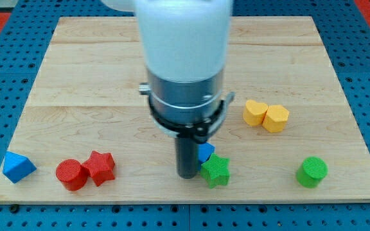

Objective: Place the blue cube to the left of the yellow heart

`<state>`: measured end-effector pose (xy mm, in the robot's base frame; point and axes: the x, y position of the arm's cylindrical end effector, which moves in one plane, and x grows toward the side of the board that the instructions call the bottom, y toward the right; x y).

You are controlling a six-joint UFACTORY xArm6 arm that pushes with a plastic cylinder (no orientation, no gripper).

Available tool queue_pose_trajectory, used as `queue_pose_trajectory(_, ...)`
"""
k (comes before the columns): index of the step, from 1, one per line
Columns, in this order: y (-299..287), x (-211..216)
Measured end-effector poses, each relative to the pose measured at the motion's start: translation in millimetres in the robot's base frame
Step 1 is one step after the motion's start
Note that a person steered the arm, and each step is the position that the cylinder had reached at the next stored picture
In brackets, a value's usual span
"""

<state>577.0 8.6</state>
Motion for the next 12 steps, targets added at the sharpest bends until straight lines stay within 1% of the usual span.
queue_pose_trajectory(1, 4, -3)
queue_pose_trajectory(2, 4, -17)
queue_pose_trajectory(5, 3, -85)
queue_pose_trajectory(6, 19, -94)
queue_pose_trajectory(7, 27, -95)
queue_pose_trajectory(9, -14, -65)
queue_pose_trajectory(11, 39, -59)
queue_pose_trajectory(12, 41, -59)
